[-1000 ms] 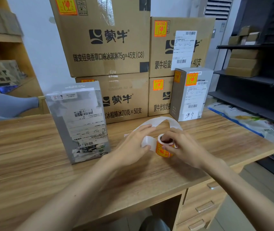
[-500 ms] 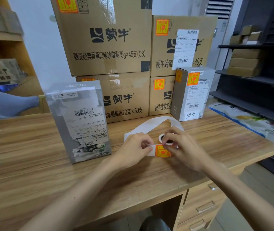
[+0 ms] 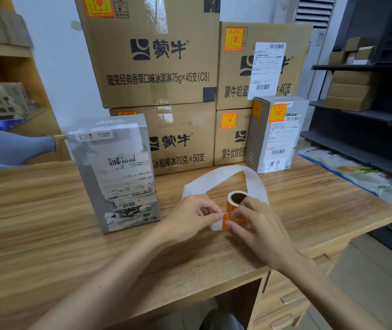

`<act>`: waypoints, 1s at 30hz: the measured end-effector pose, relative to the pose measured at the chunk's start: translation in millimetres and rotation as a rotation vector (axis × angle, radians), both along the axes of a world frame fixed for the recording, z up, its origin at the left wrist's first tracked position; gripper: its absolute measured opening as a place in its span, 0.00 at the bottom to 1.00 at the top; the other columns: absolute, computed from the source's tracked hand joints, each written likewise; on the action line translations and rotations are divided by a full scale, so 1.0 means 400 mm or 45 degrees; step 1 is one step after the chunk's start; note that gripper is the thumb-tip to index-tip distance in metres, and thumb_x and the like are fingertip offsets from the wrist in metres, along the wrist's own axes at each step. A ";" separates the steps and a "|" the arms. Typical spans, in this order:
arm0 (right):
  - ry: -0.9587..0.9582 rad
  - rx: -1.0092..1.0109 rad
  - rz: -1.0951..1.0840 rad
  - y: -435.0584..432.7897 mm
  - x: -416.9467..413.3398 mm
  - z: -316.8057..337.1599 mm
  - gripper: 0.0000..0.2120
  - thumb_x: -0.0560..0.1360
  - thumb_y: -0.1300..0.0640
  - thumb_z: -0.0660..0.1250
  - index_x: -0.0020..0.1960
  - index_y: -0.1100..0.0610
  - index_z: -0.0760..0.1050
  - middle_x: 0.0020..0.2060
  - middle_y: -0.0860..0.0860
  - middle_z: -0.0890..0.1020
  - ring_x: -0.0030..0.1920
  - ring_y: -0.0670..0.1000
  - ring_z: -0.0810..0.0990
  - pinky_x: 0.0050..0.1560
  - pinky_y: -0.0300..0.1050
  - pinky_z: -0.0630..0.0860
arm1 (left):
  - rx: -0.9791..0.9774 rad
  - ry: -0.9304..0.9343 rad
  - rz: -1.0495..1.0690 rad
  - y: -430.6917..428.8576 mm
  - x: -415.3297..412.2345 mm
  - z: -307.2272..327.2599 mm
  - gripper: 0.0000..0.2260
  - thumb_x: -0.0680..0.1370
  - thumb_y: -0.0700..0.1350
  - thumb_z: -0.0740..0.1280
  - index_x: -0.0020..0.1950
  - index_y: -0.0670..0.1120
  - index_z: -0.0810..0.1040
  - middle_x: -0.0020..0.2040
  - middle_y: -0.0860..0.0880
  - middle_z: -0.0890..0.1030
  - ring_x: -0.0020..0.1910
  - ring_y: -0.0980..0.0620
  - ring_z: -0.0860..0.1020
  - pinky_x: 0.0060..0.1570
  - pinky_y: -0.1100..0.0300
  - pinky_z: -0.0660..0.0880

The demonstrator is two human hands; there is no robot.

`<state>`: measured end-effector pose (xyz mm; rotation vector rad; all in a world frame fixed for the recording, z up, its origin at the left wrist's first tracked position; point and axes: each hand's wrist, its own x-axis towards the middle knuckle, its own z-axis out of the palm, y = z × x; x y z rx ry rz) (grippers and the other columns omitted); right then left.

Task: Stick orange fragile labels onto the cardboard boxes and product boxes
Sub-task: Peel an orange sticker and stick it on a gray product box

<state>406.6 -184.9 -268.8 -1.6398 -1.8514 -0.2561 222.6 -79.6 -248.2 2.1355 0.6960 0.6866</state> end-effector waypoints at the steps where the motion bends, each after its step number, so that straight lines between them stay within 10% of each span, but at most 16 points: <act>1: 0.022 0.003 -0.007 0.002 -0.002 -0.002 0.07 0.74 0.48 0.73 0.45 0.51 0.81 0.43 0.45 0.75 0.43 0.47 0.73 0.42 0.43 0.70 | -0.024 -0.008 -0.015 -0.001 0.000 0.000 0.08 0.78 0.43 0.73 0.43 0.56 0.85 0.43 0.54 0.78 0.42 0.56 0.77 0.46 0.56 0.78; 16: 0.346 -0.080 0.065 0.003 0.002 -0.003 0.14 0.74 0.40 0.66 0.43 0.49 0.81 0.44 0.41 0.76 0.42 0.43 0.73 0.41 0.43 0.71 | -0.073 -0.048 -0.137 -0.033 -0.005 0.017 0.10 0.80 0.42 0.71 0.49 0.57 0.88 0.49 0.48 0.80 0.49 0.43 0.78 0.47 0.51 0.76; 30: 0.350 -0.094 0.023 -0.004 -0.006 0.008 0.12 0.74 0.43 0.68 0.42 0.50 0.82 0.43 0.41 0.77 0.40 0.44 0.74 0.39 0.49 0.75 | -0.027 0.013 -0.053 -0.048 0.001 0.012 0.07 0.80 0.43 0.71 0.51 0.52 0.88 0.48 0.53 0.80 0.47 0.51 0.78 0.48 0.53 0.76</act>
